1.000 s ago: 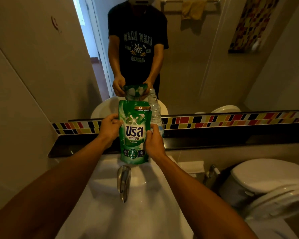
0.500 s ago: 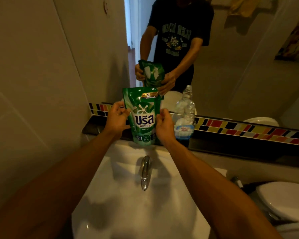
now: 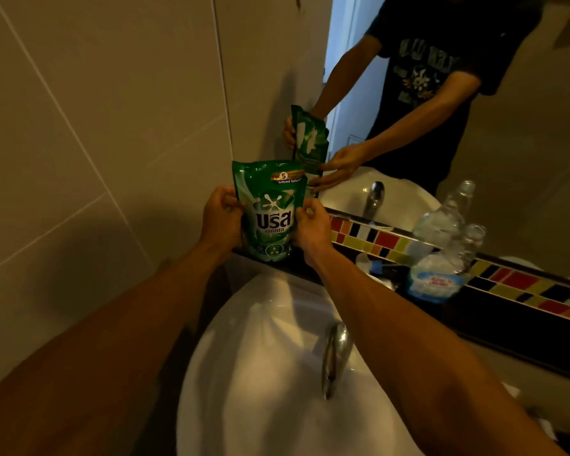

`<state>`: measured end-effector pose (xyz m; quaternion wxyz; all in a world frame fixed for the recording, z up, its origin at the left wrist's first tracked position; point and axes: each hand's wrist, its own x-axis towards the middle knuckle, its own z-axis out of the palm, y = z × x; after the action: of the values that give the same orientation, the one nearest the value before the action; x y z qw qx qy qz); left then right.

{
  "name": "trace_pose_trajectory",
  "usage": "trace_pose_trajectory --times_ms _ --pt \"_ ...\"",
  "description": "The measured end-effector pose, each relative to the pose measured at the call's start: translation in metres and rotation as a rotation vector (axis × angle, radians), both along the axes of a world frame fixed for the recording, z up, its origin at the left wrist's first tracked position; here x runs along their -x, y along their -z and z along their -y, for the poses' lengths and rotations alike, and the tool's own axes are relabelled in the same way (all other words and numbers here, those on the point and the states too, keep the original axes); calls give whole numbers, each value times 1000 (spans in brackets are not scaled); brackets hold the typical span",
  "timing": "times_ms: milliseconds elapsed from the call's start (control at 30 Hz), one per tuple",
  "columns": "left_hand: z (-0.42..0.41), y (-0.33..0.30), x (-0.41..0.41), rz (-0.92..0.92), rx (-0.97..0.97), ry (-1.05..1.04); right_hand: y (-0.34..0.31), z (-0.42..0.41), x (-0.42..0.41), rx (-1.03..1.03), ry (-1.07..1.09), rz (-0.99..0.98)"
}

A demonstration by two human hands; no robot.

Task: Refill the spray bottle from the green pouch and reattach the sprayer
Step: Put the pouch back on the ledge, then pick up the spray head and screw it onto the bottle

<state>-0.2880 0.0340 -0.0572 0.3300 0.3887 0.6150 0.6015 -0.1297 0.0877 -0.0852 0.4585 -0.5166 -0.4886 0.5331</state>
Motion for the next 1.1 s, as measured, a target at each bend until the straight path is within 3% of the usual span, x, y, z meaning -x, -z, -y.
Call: trace_pose_trajectory --times_ms 333,567,767,900,1100 --pt "-45 32 37 -34 5 -241 22 -38 51 -1 -24 -23" --pt "-56 40 40 -46 -10 -278 32 -42 53 -21 -69 -22" --pt "-27 45 7 43 160 -357 34 -17 21 -33 -75 65" --pt "0 52 -28 12 299 -266 38 13 -27 -71 74 158" --pt "17 57 -93 -104 297 55 42 59 -110 -69 246 140"
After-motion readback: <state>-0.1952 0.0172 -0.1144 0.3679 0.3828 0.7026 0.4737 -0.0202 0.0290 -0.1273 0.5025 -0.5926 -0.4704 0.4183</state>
